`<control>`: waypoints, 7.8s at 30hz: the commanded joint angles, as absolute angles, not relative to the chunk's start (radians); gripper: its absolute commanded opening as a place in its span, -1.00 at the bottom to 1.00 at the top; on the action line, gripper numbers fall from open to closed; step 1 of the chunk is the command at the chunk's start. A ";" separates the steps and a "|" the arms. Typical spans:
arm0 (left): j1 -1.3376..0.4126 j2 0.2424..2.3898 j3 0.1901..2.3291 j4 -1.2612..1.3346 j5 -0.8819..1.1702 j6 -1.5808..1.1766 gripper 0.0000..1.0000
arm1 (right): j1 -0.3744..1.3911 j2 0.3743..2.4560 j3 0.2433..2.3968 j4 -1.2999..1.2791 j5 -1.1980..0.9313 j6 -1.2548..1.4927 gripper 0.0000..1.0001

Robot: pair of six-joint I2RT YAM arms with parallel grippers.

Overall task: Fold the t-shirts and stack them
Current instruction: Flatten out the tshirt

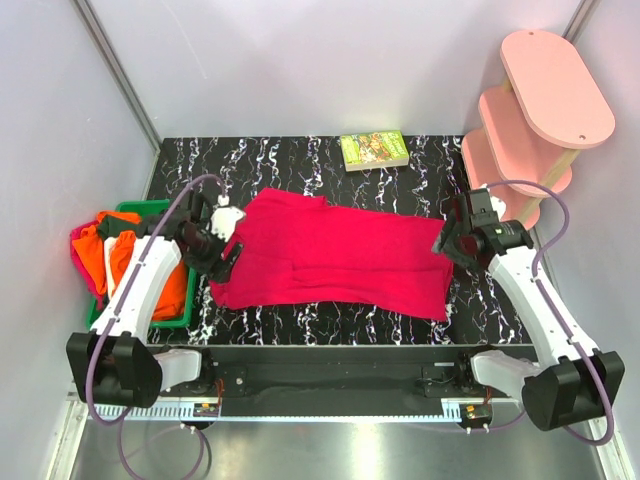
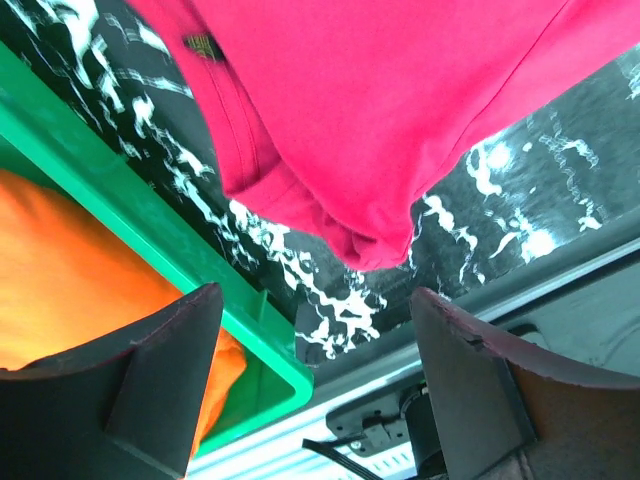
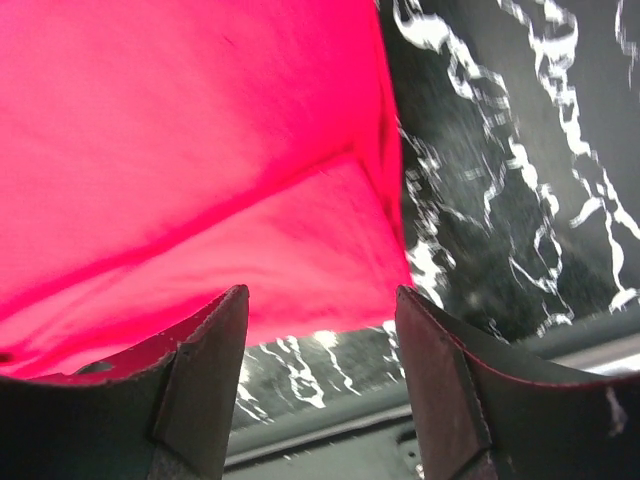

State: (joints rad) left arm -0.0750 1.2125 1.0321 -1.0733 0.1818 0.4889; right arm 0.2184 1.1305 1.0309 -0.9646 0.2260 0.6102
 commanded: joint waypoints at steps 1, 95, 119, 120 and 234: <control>-0.075 1.229 1.134 -0.976 0.252 0.433 0.62 | 0.227 1.167 1.114 -0.859 0.271 0.581 0.34; -0.162 2.070 1.887 -0.816 0.192 0.083 0.29 | 0.210 2.226 2.057 -0.827 0.112 0.431 -0.29; -0.166 2.396 2.034 -0.949 -0.098 0.092 -0.21 | 0.218 2.023 1.710 -0.693 0.140 0.430 -0.31; -0.160 2.404 2.060 -0.954 -0.103 0.094 -0.20 | 0.219 2.025 1.709 -0.695 0.140 0.430 -0.31; 0.025 1.373 0.247 1.080 0.054 0.008 0.98 | 0.598 1.111 0.937 -0.188 0.701 0.215 0.99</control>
State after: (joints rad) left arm 0.0250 1.3701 0.2344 1.0218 0.0731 0.0074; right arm 0.5896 1.0973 0.9012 -0.2443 0.7155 0.2043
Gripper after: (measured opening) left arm 0.987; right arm 0.994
